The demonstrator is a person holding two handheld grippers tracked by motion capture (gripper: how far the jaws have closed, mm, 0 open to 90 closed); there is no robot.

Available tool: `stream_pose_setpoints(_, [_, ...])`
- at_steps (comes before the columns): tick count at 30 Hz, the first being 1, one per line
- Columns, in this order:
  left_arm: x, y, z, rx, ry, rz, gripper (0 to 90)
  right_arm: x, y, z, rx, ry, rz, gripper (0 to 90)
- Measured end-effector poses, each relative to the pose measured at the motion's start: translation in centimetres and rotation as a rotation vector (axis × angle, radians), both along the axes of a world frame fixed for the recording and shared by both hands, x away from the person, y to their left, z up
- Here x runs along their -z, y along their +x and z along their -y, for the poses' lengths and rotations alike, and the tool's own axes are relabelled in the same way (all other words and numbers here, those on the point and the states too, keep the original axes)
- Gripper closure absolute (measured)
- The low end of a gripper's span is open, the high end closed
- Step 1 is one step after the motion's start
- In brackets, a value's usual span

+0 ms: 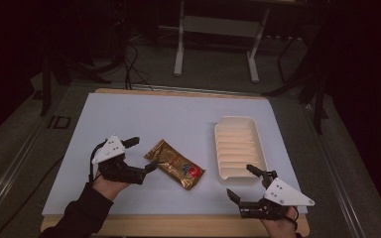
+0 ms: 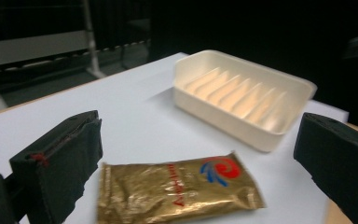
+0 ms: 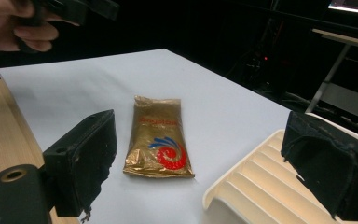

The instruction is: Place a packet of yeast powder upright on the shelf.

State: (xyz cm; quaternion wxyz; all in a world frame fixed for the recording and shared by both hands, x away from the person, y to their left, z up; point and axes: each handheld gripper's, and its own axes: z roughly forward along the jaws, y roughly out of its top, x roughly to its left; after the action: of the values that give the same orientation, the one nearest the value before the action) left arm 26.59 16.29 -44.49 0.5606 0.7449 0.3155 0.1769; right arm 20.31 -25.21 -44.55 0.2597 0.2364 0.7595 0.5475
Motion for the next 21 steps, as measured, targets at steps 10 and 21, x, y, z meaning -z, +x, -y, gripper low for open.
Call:
stream_pose_setpoints(10, [1.9, 2.5, 0.4, -0.039, 0.035, -0.032, 3.1, 0.0, 0.0, 0.0, -0.006, 0.003, -0.005, 10.3])
stream_pose_setpoints(21, [5.0, 4.8, 0.8, -0.063, 0.074, -0.103, 6.0, 0.3, 0.1, -0.1, -0.009, 0.000, -0.020, 10.6])
